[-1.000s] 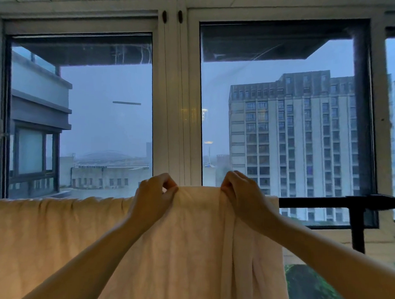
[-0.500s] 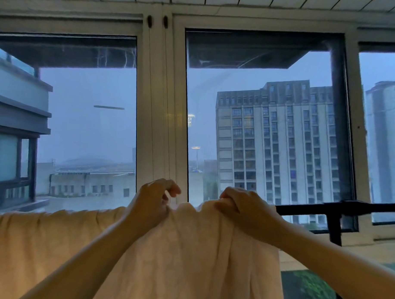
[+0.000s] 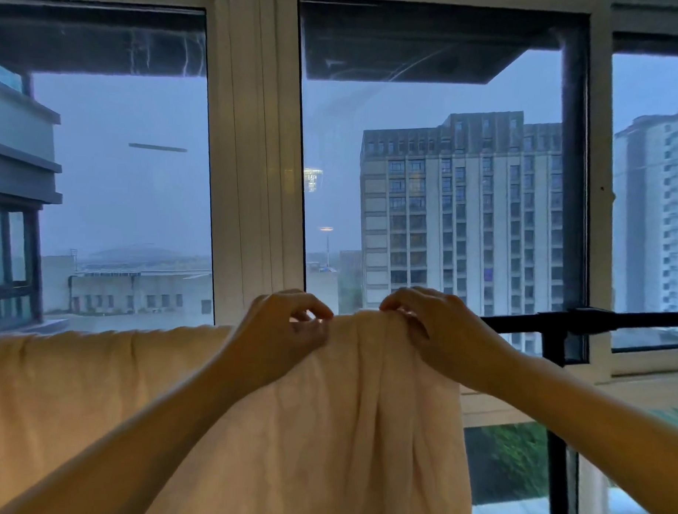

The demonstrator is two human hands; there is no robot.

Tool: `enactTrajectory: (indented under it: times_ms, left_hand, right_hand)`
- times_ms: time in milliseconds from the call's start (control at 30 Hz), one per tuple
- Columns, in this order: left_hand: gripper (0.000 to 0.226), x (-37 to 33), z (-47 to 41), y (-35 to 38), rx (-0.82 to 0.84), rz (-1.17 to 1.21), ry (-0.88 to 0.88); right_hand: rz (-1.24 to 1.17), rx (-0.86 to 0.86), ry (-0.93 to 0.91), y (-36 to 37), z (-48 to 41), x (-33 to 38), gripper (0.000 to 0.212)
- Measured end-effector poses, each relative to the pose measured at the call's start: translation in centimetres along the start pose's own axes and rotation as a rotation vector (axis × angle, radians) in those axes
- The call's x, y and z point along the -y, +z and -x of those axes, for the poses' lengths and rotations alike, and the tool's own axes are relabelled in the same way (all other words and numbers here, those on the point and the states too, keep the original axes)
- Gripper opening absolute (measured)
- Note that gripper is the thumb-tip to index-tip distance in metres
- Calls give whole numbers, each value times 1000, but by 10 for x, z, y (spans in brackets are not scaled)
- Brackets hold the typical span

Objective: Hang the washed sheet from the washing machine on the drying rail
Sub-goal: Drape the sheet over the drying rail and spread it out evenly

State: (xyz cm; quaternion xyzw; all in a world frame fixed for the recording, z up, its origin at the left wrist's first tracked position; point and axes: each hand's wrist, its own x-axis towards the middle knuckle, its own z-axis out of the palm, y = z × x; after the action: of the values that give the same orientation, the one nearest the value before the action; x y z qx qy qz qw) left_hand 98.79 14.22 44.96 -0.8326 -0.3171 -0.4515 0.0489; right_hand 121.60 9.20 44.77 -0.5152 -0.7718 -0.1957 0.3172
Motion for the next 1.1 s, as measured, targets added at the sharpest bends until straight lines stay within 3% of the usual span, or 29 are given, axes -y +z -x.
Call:
enactTrajectory:
  times_ms: [200,333,433,533,733,833,967,1100]
  left_hand:
    - [6,2,-11,9,39,18,-21]
    - [18,7,-15,7,44,41,-99]
    - [16,9,-16,7,21,74,-118]
    - [15,11,-16,5,23,91,-128]
    - [17,13,-13,3,27,108,-134]
    - [14,14,-9,6,21,159,-109]
    - [13,12,-13,1,99,173,-76]
    - [8,11,-18,-1,106,248,-126]
  right_hand:
    - [297,-180,267,-10,18,-10,26]
    - [446,-11,439,-15,31,-5,54]
    - [173,27,534,-13,31,-1,56]
    - [-107,88,599,-11,20,-4,43]
    - [-377,13,628,-23,-6,6,20]
    - [-467,-7,678,-31,-24,6,24]
    - [-355,6,617,-37,-57,17,26]
    - [-353,98,252,-33,-77,39,21]
